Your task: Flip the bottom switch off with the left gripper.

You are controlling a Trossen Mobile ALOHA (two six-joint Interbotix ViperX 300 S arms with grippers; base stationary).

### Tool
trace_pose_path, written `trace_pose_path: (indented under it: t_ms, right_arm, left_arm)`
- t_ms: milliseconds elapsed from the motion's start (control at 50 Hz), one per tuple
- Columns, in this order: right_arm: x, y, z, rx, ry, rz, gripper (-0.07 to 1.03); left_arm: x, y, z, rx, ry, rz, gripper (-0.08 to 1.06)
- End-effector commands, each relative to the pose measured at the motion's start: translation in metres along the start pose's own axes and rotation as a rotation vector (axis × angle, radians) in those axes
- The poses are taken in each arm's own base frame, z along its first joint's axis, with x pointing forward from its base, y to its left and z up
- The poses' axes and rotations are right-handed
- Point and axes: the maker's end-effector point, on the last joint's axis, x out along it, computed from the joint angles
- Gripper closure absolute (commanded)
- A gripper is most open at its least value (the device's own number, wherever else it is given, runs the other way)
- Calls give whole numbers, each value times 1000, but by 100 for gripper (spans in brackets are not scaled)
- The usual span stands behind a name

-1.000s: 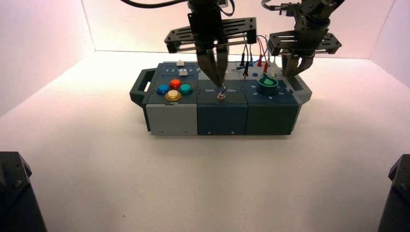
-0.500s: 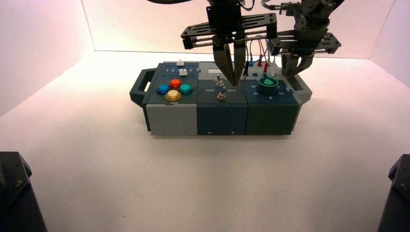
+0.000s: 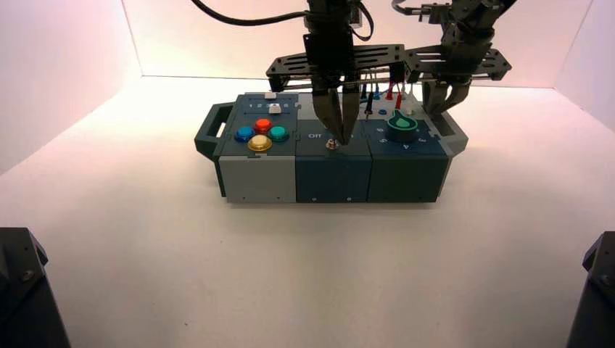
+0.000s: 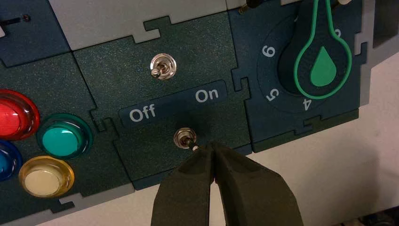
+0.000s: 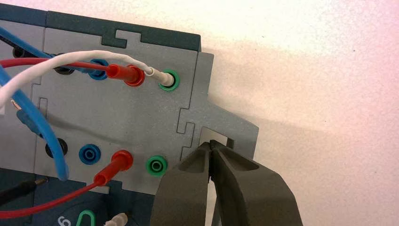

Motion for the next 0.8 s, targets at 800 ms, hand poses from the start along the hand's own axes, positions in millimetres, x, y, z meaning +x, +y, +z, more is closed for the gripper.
trace_pose_path:
  t_ms: [800]
  right_arm:
    - [6,-3,1,3,11,-4,98]
  left_arm:
    - [-33,43,14,-55,-81,26,101]
